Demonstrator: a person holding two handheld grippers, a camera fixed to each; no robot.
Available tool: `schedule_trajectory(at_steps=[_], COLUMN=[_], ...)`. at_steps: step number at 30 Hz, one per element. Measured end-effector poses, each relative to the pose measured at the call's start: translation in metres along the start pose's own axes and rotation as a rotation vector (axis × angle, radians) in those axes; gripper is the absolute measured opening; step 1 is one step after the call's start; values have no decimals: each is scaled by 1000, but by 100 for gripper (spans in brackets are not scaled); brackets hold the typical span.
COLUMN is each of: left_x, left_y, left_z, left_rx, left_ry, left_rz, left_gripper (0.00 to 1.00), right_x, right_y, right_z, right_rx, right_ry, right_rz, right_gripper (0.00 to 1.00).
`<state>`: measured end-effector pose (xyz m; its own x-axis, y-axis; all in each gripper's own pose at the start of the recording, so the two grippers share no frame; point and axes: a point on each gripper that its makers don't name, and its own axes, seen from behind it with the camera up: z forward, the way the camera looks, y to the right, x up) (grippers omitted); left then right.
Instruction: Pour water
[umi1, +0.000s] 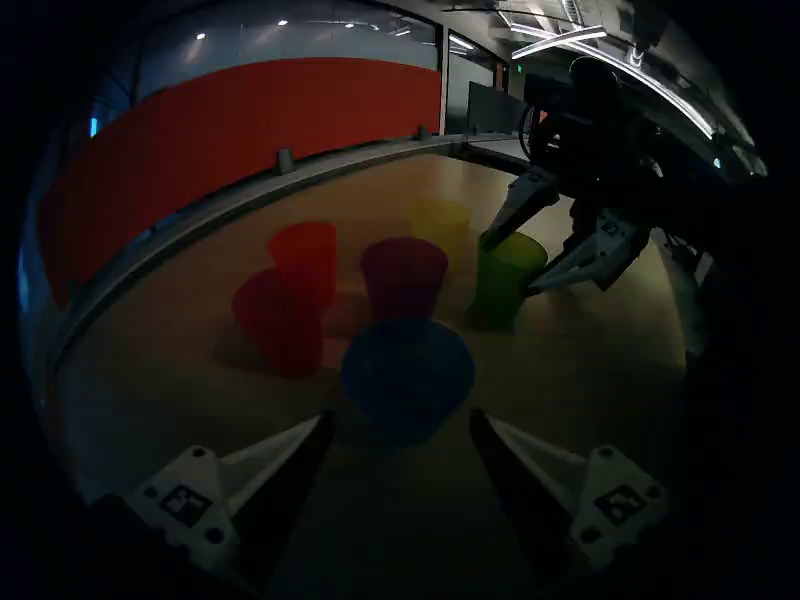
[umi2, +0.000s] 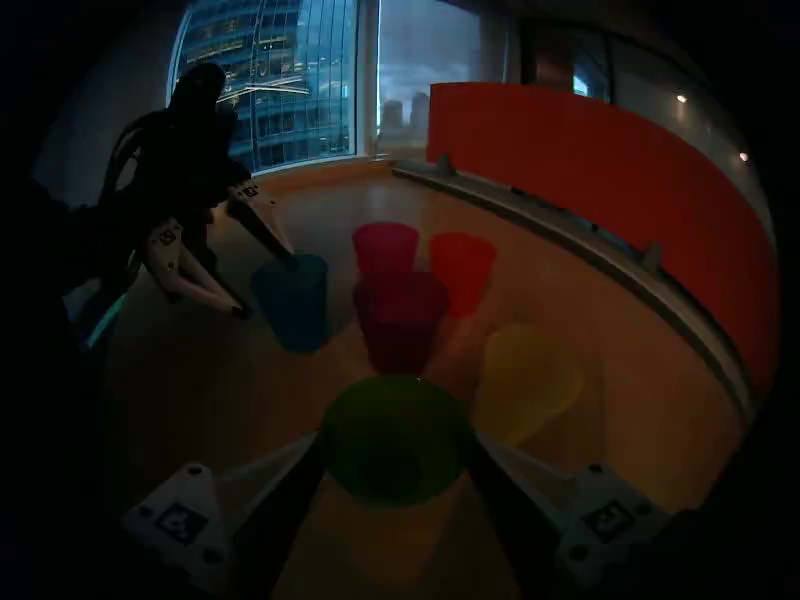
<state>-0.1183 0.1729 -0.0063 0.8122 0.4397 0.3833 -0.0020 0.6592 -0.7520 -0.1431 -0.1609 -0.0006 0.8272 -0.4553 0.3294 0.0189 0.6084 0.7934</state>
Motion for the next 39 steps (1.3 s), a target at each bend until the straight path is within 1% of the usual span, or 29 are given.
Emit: schedule_trajectory(at_steps=[8, 14, 21, 24, 33, 36, 39], left_x=[-1, -2, -4, -3, 4, 9, 14], left_y=[-2, 0, 1, 0, -4, -8, -16], left_z=[-6, -16, -31, -38, -53, -59, -66], left_rx=[18, 38, 72, 92, 167, 196, 241], left_ry=[9, 27, 46, 66, 137, 170, 207], left_rz=[-10, -22, -40, -50, -92, -105, -117], left_gripper=[100, 100, 100, 100, 100, 100, 100], right_x=[-4, -12, -20, -23, -15, -13, -10], right_y=[1, 0, 0, 1, 2, 5, 11], right_z=[-9, -23, -44, -53, -71, -77, -83], right_rx=[-18, -49, -95, -120, -187, -218, -261], right_ry=[0, 2, 18, 32, 94, 114, 139], right_rz=[18, 31, 56, 69, 128, 143, 169], right_gripper=[99, 99, 100, 100, 100, 100, 100])
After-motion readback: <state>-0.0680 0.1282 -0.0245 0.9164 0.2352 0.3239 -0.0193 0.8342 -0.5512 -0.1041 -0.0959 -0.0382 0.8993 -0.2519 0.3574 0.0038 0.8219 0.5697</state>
